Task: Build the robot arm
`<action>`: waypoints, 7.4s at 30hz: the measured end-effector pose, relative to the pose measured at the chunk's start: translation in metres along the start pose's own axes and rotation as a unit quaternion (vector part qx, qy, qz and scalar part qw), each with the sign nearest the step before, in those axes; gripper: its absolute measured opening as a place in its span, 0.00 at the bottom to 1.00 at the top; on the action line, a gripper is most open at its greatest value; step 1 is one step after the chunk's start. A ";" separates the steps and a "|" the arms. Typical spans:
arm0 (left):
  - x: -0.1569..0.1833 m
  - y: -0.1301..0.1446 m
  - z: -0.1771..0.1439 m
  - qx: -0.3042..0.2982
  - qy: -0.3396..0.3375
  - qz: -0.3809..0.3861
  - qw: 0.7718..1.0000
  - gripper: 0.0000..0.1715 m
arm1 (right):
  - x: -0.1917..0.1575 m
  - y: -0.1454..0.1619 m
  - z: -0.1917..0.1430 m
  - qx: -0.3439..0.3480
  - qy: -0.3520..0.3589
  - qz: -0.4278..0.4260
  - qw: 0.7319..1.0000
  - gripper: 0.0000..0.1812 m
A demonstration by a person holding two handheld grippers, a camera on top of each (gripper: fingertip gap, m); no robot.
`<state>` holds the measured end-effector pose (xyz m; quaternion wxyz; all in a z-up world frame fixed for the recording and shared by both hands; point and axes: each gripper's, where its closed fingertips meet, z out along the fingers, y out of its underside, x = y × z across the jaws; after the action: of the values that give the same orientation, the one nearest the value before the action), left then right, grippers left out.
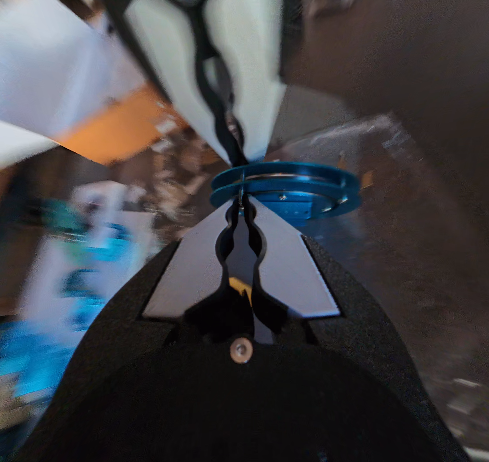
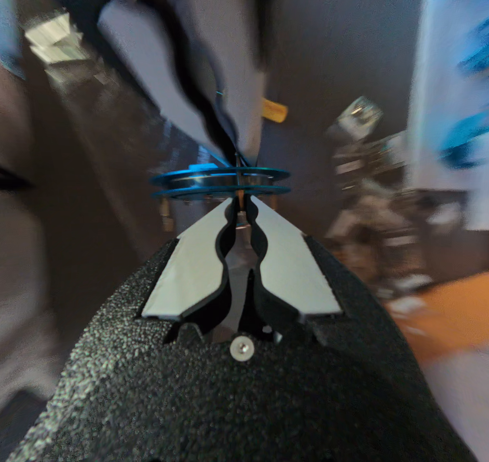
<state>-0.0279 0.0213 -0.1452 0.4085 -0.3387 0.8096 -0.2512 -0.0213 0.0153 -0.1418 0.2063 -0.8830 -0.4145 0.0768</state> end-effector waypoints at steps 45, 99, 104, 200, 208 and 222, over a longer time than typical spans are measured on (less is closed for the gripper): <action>0.014 -0.005 -0.003 0.040 0.167 -0.209 0.963 0.02 | -0.002 0.001 -0.001 -0.026 0.261 -0.258 0.930 0.03; 0.026 -0.022 -0.010 0.033 0.061 0.018 0.997 0.02 | -0.035 0.009 -0.006 0.058 -0.112 0.075 0.989 0.09; 0.025 -0.020 -0.010 0.036 0.083 -0.019 0.996 0.02 | -0.027 0.004 -0.009 -0.004 0.201 -0.219 0.955 0.03; 0.034 -0.031 -0.006 0.051 0.023 0.063 0.996 0.02 | -0.065 0.013 -0.021 0.054 -0.491 0.381 0.782 0.02; 0.033 -0.032 -0.004 0.055 0.030 0.048 0.997 0.02 | -0.048 0.021 -0.011 0.032 0.034 -0.047 0.998 0.04; 0.037 -0.033 -0.004 0.054 0.018 0.075 0.996 0.02 | -0.074 0.017 -0.012 0.077 -0.375 0.270 0.883 0.06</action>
<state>-0.0360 -0.0272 -0.1382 0.4296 -0.2500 0.8249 -0.2693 -0.0535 -0.0545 -0.1405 0.0742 -0.8471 -0.1995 0.4870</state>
